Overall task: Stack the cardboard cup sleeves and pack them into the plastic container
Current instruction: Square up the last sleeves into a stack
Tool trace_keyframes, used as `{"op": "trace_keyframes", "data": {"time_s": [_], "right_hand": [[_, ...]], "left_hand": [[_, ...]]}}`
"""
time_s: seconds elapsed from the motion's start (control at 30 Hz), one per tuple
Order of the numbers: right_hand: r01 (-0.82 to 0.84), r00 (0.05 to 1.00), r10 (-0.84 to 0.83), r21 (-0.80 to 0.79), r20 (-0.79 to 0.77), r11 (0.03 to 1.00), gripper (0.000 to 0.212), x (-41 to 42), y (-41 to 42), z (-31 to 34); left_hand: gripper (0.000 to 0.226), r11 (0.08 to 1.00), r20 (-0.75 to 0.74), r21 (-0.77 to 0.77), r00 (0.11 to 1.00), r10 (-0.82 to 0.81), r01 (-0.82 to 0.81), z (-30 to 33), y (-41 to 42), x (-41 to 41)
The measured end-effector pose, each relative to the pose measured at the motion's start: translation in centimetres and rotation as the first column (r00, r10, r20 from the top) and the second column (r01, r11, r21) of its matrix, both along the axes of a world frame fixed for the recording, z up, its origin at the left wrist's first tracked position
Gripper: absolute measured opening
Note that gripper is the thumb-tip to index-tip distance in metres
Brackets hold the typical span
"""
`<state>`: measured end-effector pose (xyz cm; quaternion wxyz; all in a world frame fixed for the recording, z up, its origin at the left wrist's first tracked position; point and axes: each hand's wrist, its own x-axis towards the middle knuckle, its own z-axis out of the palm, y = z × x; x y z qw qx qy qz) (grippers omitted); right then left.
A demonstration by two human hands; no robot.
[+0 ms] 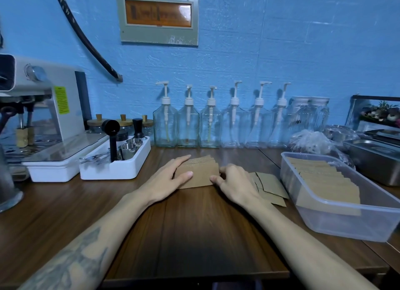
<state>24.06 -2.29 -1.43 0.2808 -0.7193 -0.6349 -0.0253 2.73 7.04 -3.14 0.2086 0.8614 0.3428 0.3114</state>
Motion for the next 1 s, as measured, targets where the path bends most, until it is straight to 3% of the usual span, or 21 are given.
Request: {"op": "trace_keyframes", "data": {"time_s": [0.07, 0.13, 0.2, 0.27, 0.47, 0.77, 0.83, 1.0], "right_hand": [[0.009, 0.998, -0.009, 0.009, 0.066, 1.0, 0.036, -0.3, 0.2, -0.2], [-0.004, 0.999, 0.004, -0.016, 0.043, 1.0, 0.057, -0.1, 0.5, -0.3], [-0.073, 0.994, 0.065, -0.084, -0.092, 0.994, 0.085, 0.0, 0.5, -0.2], [-0.175, 0.966, 0.146, -0.124, -0.214, 0.977, 0.095, -0.1, 0.6, 0.0], [-0.294, 0.903, 0.228, -0.138, -0.364, 0.946, 0.082, -0.6, 1.1, -0.1], [-0.239, 0.922, 0.238, 0.035, -0.305, 0.97, 0.061, -0.2, 2.0, -0.2], [-0.237, 0.917, 0.25, 0.079, -0.311, 0.968, 0.061, -0.1, 2.0, -0.3], [-0.286, 0.928, 0.262, -0.056, -0.265, 0.956, 0.078, -0.5, 1.9, -1.2]], "left_hand": [[0.063, 1.0, -0.014, 0.006, 1.0, 0.001, -0.001, 0.0, 0.0, -0.1], [0.07, 1.0, -0.001, -0.019, 1.0, 0.011, -0.011, 0.0, 0.0, -0.1], [0.076, 0.998, 0.029, -0.056, 0.999, 0.02, -0.019, 0.1, 0.0, -0.1], [0.077, 0.998, 0.029, -0.066, 0.999, 0.024, -0.022, 0.0, 0.0, -0.1], [0.059, 0.992, 0.054, -0.125, 0.999, 0.007, 0.0, 0.0, -0.1, 0.6], [0.05, 0.983, 0.233, -0.184, 0.972, 0.017, 0.027, 0.1, 0.1, 1.3], [0.05, 0.984, 0.256, -0.176, 0.967, 0.021, 0.025, 0.3, 0.1, 1.2], [0.057, 0.969, 0.167, -0.244, 0.986, 0.002, 0.039, 0.2, 0.0, 1.4]]}}
